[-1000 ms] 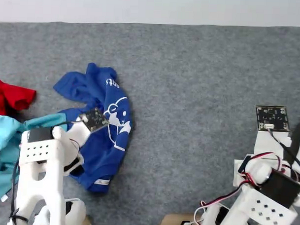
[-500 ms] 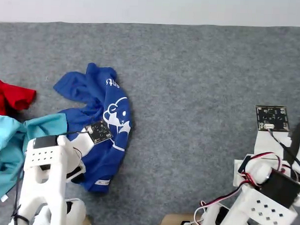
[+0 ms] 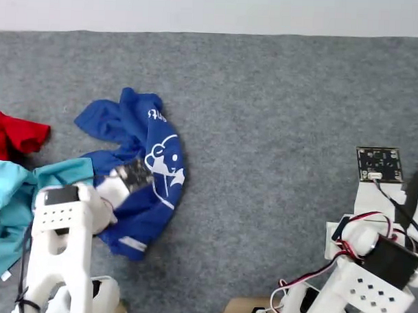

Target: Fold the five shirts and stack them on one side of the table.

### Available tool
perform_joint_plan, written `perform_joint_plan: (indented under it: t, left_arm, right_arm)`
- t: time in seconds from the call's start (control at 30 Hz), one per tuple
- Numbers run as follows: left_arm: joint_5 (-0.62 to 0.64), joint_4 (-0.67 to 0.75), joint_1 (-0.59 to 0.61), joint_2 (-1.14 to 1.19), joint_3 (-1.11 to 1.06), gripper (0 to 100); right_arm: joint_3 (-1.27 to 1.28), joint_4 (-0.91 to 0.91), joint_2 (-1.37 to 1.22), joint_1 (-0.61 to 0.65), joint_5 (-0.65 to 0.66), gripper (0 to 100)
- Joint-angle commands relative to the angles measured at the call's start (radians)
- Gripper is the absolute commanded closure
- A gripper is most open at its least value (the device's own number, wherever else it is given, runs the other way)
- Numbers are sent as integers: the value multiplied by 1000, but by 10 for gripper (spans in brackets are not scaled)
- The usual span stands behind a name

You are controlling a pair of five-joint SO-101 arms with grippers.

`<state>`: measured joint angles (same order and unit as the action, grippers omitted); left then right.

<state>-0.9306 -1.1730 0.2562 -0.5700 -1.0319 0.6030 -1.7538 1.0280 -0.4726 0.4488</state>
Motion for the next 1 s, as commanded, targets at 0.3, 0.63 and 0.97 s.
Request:
perform_joint_plan:
  t: [0.3,0.63,0.97]
  left_arm:
    - [354,-325,-167,-31,688,998]
    - [646,-373,-710,-21,849,998]
    - [681,-255,-1002,-23,647,966]
  right_arm:
    - [-3,-31,15,-8,12,989]
    - [-3,-33,18,-12,9,989]
    - [-3,-33,12,-12,12,989]
